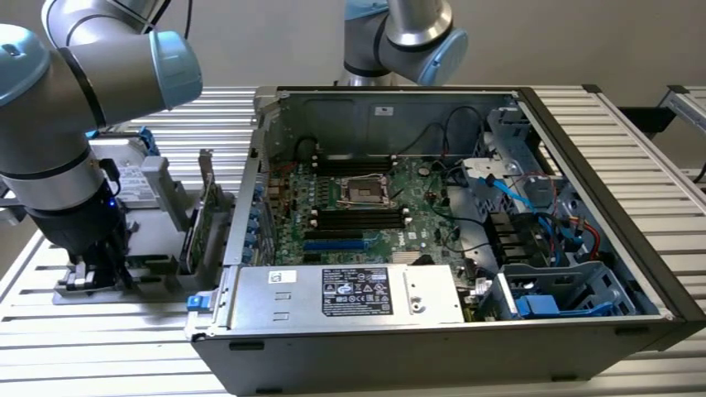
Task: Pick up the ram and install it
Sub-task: 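Pick up the ram and move it above insertion slot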
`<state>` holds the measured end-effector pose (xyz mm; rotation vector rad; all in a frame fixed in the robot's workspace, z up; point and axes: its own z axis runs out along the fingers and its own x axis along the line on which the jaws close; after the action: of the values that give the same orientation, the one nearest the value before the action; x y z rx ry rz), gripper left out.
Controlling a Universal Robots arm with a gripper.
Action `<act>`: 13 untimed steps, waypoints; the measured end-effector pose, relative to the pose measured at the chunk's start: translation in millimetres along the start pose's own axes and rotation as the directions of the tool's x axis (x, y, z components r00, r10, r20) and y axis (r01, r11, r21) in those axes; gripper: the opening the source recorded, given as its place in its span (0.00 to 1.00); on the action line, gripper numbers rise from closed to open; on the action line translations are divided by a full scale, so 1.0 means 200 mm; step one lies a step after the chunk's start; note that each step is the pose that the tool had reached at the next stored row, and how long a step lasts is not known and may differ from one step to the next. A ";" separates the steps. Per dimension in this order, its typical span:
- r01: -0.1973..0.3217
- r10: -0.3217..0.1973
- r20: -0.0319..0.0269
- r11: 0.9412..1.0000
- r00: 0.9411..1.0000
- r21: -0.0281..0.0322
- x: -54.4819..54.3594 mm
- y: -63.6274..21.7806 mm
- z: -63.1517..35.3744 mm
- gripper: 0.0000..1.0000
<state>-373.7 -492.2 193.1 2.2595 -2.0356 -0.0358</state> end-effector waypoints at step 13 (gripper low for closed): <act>-0.005 0.005 0.001 1.000 1.000 0.000 0.00 0.002 -0.019 0.14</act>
<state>-373.7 -492.1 196.9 2.2550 -2.0413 -0.0359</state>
